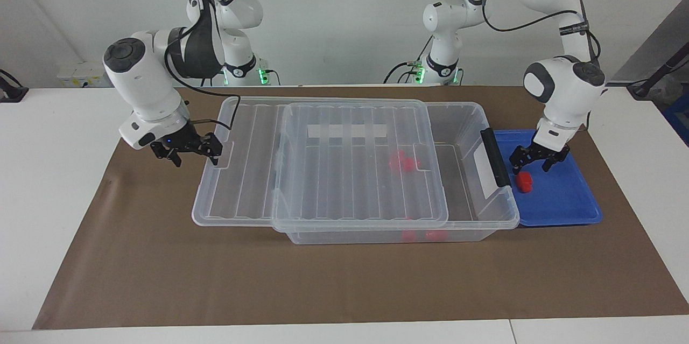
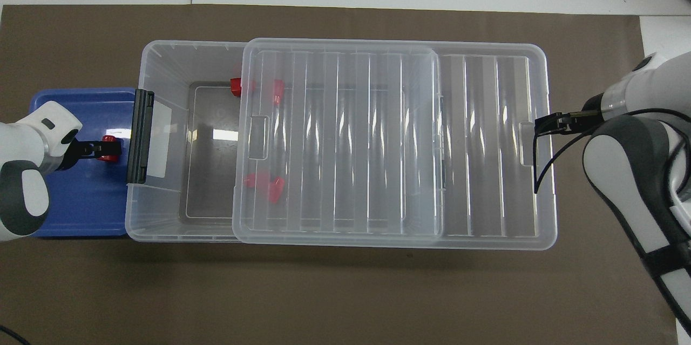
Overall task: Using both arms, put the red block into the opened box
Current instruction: 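Slide the clear lid away from the left gripper with the right gripper, then grasp the red block in the blue tray with the left gripper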
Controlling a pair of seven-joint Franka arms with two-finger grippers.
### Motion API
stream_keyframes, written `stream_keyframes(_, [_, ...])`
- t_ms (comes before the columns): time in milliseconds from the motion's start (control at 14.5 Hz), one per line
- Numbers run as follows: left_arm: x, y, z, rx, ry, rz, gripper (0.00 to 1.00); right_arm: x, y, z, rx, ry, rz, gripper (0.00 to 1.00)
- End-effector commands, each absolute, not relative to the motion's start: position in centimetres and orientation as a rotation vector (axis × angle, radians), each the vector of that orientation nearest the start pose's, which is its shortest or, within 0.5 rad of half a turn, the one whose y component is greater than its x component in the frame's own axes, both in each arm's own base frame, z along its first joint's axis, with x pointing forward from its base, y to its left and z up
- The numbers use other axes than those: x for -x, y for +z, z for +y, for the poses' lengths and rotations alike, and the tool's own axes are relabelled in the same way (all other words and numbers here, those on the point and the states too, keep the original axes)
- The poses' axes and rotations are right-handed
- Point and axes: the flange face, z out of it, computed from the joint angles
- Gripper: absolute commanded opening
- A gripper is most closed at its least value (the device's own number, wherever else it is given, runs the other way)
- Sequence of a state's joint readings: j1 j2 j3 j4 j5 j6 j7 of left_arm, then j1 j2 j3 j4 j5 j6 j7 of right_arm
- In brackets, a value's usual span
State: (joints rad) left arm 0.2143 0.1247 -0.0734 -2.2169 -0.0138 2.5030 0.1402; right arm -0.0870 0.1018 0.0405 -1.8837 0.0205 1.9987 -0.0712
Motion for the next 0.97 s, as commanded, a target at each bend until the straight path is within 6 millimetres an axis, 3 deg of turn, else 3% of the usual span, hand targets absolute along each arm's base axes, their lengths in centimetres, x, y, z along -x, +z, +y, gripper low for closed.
stream_keyframes(0, [-56.0, 32.9, 7.8, 3.13, -0.282, -0.031, 1.0, -57.8, 45.6, -4.4, 3.105, -0.011, -0.078, 1.0])
stream_keyframes(414, [-56.2, 31.7, 7.7, 3.13, -0.283, -0.01, 1.0, -57.6, 45.6, -6.8, 3.105, -0.014, -0.141, 1.0])
stream_keyframes(621, [-56.2, 31.7, 7.7, 3.127, -0.287, 0.016, 0.95, -57.6, 45.7, -6.8, 3.103, -0.017, -0.154, 1.0])
stream_keyframes(690, [-56.2, 31.7, 7.7, 3.127, -0.292, 0.016, 0.9, -57.7, 45.8, -6.9, 3.105, -0.019, -0.153, 1.0])
stream_keyframes(897, [-56.3, 31.7, 7.6, 3.127, -0.292, 0.018, 0.61, -57.8, 46.3, -6.8, 3.107, -0.033, -0.151, 1.0])
